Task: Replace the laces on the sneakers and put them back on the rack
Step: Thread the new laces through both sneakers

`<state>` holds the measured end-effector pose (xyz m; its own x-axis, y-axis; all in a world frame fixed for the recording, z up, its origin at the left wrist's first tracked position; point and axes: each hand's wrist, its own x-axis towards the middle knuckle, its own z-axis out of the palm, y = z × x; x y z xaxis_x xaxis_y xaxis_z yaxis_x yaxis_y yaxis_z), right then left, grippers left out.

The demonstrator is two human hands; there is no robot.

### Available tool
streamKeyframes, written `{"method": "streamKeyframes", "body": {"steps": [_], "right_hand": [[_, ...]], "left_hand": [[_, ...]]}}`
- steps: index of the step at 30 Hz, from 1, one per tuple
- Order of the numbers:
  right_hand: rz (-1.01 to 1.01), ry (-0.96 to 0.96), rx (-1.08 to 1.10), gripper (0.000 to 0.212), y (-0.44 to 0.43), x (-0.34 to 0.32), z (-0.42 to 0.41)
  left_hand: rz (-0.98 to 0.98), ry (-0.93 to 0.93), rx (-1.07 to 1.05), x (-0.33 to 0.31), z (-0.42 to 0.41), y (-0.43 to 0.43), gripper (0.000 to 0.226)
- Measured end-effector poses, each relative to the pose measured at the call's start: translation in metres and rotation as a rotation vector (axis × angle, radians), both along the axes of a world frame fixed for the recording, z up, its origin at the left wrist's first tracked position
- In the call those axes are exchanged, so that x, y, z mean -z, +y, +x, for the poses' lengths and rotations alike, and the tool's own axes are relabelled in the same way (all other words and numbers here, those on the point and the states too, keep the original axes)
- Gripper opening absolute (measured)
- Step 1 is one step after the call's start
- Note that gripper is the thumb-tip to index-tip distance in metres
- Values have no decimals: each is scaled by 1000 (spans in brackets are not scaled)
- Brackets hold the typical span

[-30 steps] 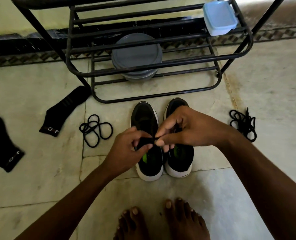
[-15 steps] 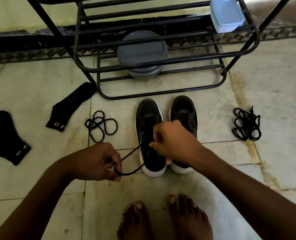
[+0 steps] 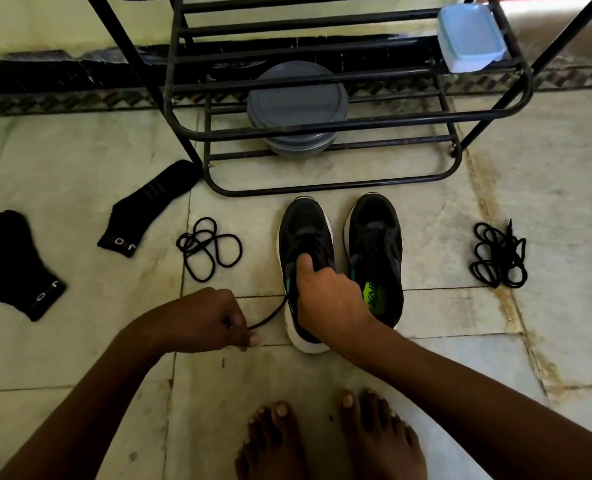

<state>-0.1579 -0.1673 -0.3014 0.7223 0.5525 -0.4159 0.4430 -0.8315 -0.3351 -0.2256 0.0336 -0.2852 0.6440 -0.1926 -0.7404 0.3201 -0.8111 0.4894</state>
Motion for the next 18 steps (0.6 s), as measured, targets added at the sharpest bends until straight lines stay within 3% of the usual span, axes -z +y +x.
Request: {"method": "streamKeyframes", "body": {"steps": [9,13,16,18], "right_hand": [[169,29,160,42,-9,6,7],[470,-3,275,23,-27,-5,19],[687,11,307,10,-39,-23,38],[790,9,292,11,-44,-33,49]], "left_hand": [[-113,-240,-113,11,9,-14,31],[-113,-535,-326,11,16,-21,10],[-95,-762,-346,6,30,-31,11],[-181,-809,-328,3,47,-35,25]]}}
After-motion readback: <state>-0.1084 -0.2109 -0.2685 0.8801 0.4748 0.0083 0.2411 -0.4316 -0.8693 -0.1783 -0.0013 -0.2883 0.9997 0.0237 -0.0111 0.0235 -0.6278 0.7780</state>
